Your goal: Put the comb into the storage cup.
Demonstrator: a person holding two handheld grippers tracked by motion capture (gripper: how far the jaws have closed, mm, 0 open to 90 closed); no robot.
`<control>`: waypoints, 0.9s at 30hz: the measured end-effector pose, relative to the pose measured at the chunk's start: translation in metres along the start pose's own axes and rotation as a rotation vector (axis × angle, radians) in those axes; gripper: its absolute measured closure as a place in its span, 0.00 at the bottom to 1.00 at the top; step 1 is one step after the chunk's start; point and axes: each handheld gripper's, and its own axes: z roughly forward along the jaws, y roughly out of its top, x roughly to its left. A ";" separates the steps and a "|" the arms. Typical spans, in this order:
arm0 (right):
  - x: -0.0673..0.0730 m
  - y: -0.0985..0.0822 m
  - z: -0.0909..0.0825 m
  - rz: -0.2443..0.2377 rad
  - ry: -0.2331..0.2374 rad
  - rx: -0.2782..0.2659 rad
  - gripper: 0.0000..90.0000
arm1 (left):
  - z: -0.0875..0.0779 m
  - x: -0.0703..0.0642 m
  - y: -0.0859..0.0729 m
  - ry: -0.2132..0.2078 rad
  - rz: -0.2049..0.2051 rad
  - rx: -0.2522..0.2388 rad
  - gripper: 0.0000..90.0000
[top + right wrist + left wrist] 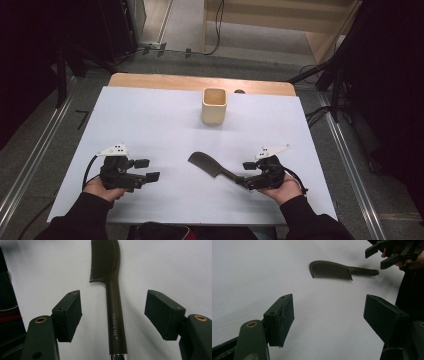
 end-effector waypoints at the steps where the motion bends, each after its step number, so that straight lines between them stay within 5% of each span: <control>1: 0.000 -0.001 0.000 -0.003 -0.003 0.000 0.32 | 0.000 0.000 0.000 0.002 0.001 0.000 0.28; 27: -0.001 -0.024 0.014 -0.013 -0.025 0.045 0.43 | 0.006 0.005 0.011 -0.012 0.008 -0.007 0.28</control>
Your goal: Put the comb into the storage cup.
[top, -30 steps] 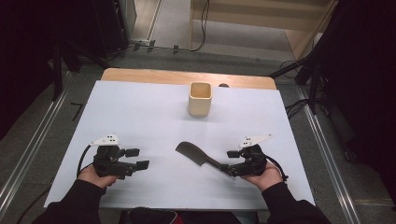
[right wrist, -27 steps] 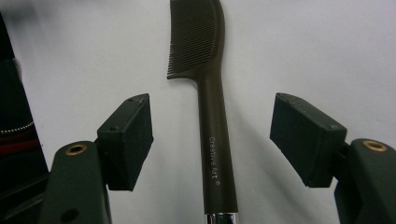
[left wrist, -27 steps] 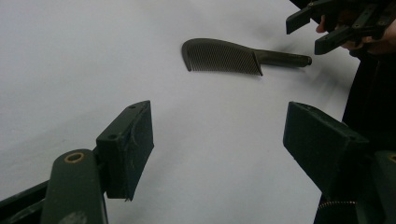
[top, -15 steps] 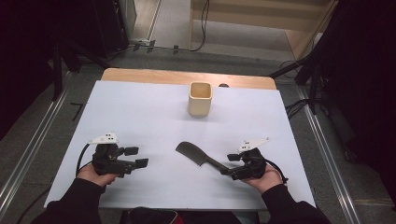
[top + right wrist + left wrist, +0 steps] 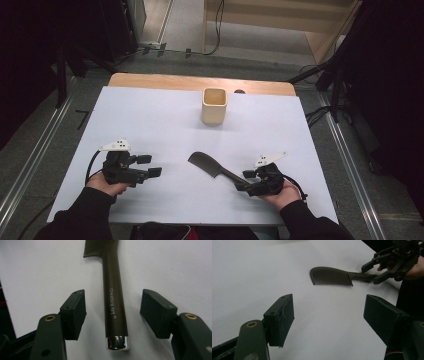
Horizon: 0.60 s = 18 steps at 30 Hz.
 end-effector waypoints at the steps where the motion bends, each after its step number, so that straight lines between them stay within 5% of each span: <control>1: 0.001 -0.001 0.000 -0.019 -0.015 -0.003 0.45 | 0.000 0.000 0.000 -0.001 0.001 0.002 0.28; 5: 0.006 -0.004 0.001 -0.059 -0.069 -0.020 0.52 | 0.001 0.000 0.000 0.001 0.001 0.000 0.28; 8: 0.008 -0.006 0.003 -0.076 -0.065 -0.042 0.54 | 0.000 -0.001 0.001 0.003 0.001 -0.005 0.28; 11: 0.011 -0.009 0.007 -0.140 -0.100 -0.075 0.61 | 0.000 0.000 0.001 0.004 0.002 -0.003 0.28; 18: 0.009 -0.011 0.007 -0.138 -0.116 -0.091 0.75 | 0.000 0.000 0.001 0.004 0.001 -0.003 0.28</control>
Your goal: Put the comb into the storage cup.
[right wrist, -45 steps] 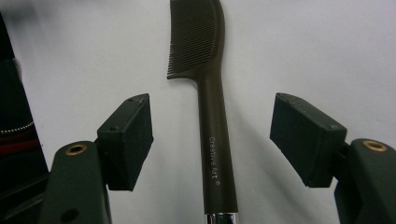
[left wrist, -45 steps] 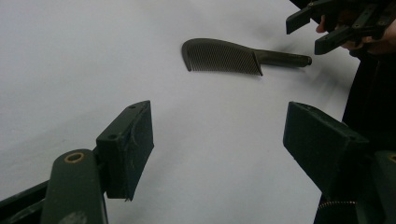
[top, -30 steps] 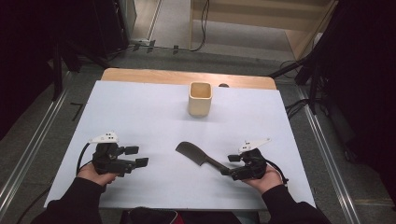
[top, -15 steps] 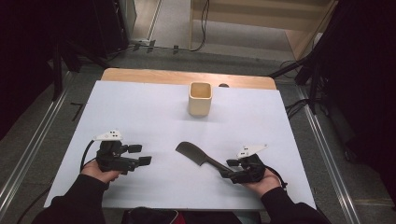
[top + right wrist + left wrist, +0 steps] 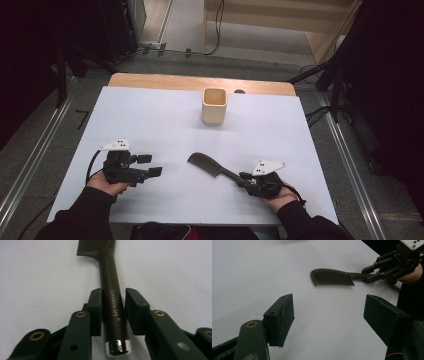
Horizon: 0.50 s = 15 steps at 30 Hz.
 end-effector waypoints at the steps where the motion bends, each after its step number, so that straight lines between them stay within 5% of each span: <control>1: 0.000 0.000 0.000 0.003 0.004 -0.001 0.75 | 0.000 0.000 0.000 0.000 0.000 0.000 0.28; 15: 0.000 0.011 0.000 0.024 0.056 0.042 0.78 | 0.001 0.000 0.000 0.000 -0.001 0.000 0.28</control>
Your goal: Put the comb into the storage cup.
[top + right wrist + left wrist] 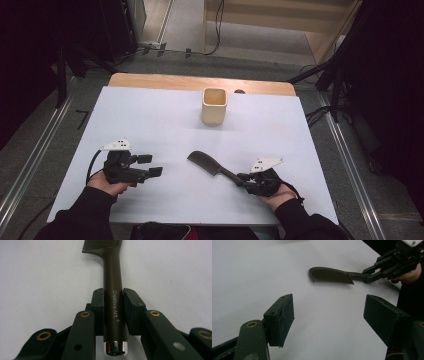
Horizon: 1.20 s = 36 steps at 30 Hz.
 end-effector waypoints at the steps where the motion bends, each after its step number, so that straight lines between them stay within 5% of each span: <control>1: 0.001 0.001 -0.001 -0.007 0.008 -0.009 0.78 | 0.000 0.000 0.000 0.000 0.000 0.002 0.28; 7: 0.006 0.007 -0.003 -0.024 0.024 -0.028 0.78 | 0.000 0.000 0.000 0.000 0.000 0.005 0.28; 18: -0.005 0.017 -0.024 0.128 0.011 -0.098 0.78 | 0.003 -0.002 0.002 0.002 -0.003 0.015 0.28; 21: -0.004 0.021 -0.028 0.135 0.005 -0.127 0.78 | 0.004 -0.003 0.004 -0.008 -0.009 0.019 0.28; 36: -0.015 0.024 -0.047 0.283 -0.100 -0.152 0.78 | 0.019 -0.016 0.015 -0.051 -0.035 0.048 0.28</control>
